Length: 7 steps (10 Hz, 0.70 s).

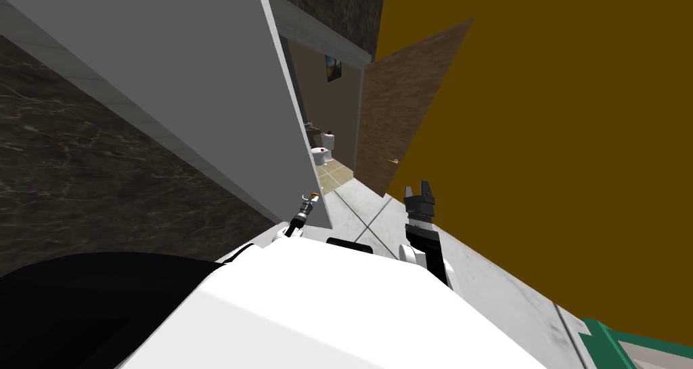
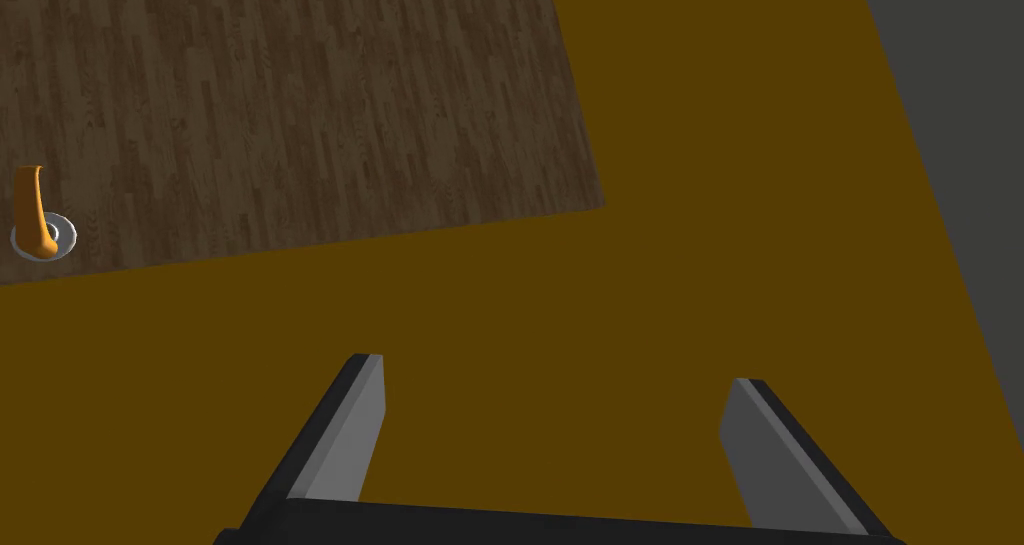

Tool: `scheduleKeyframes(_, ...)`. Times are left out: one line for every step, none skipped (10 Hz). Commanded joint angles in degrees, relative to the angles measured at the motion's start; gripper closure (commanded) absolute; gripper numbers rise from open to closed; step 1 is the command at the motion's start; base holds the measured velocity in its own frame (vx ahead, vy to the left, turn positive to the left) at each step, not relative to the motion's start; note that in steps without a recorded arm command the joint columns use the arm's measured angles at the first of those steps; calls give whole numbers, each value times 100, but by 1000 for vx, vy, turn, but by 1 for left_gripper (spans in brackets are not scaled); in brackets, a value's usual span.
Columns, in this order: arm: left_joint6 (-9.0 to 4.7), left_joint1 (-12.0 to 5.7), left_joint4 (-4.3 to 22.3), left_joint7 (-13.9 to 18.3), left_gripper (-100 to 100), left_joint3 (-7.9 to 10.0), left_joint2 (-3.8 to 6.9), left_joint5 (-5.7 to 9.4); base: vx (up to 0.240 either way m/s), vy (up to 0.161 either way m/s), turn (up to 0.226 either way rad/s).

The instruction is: Pull the door open

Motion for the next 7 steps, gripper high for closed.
scheduleKeyframes(-152, 92, 47, 108, 100, -34, 106, 1, -95, -11, -226)
scheduleKeyframes(-152, 92, 47, 108, 100, -34, 106, 1, -117, -12, -98)
scheduleKeyframes(-251, 152, 78, 179, 100, -55, 175, 2, -119, -9, -105)
scheduleKeyframes(-307, 185, 95, 219, 100, -68, 214, 2, -116, 12, -119)
scheduleKeyframes(-424, 256, 132, 303, 100, -94, 296, 3, -151, 15, -179)
scheduleKeyframes(-485, 293, 151, 346, 100, -107, 339, 4, -142, 13, -121)
scheduleKeyframes(-607, 367, 189, 433, 100, -134, 424, 5, -141, 32, -142)
